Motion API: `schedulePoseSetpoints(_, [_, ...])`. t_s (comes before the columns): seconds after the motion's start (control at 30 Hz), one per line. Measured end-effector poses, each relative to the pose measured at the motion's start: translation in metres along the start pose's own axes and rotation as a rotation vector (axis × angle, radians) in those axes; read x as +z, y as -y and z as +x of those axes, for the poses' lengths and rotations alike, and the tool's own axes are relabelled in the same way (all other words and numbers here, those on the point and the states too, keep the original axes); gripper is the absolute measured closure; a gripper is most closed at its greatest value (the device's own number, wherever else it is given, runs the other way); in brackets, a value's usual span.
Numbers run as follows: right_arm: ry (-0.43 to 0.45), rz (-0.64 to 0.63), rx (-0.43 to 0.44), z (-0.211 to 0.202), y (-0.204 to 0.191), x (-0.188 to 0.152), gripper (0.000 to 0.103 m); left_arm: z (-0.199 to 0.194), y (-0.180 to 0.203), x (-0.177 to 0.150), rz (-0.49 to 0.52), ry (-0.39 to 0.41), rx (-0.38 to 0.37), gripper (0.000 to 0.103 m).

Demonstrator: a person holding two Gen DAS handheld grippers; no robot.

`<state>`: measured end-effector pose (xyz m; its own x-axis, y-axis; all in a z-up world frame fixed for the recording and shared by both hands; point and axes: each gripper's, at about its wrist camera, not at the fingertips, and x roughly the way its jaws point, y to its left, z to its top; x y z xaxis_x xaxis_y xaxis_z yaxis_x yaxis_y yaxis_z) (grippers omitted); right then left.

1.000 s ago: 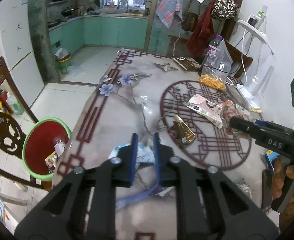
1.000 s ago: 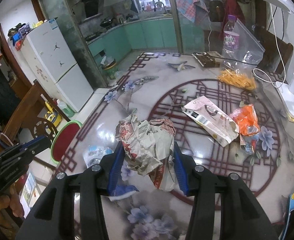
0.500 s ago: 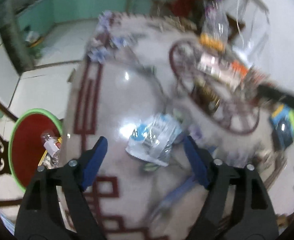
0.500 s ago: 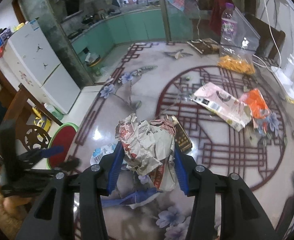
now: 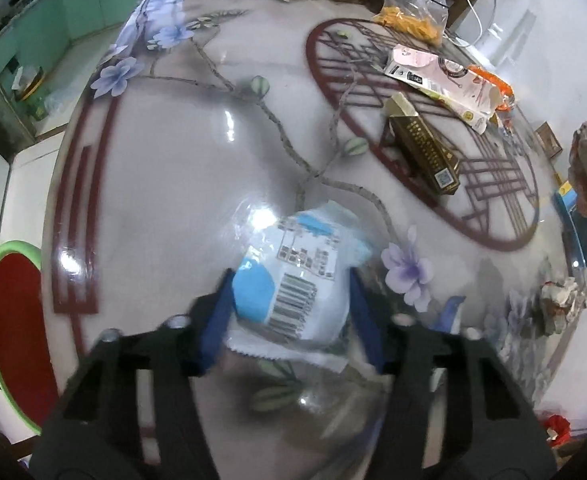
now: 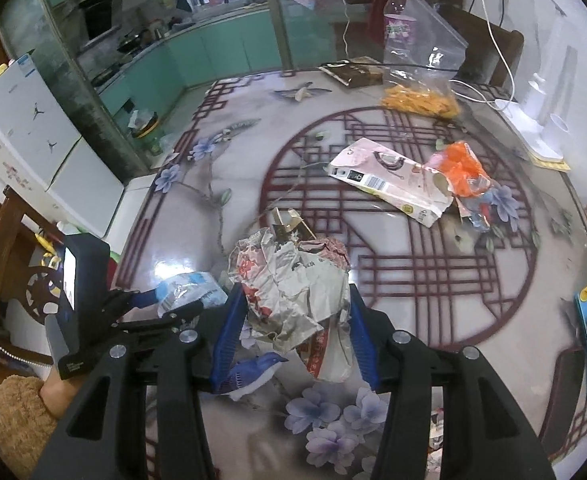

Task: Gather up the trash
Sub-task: 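Lift the snack bag with the left tool while the right tool lifts the crumpled paper, then carry the snack bag and crumpled paper over the red bin and open both tools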

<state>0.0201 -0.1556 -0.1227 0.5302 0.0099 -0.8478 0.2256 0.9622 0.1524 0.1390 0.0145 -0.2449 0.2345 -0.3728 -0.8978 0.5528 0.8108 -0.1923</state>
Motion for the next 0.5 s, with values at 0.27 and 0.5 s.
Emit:
schedulePoseSetpoints(0.27, [0.035, -0.002, 0.002, -0.007, -0.008, 0.005, 0.055, -0.059, 0.005, 0.009, -0.024, 0.144, 0.018, 0.066])
schedulePoseSetpoints(0.5, [0.045, -0.040, 0.030, -0.004, -0.034, 0.012, 0.055, -0.119, -0.009, 0.008, -0.058, 0.250, 0.060, 0.066])
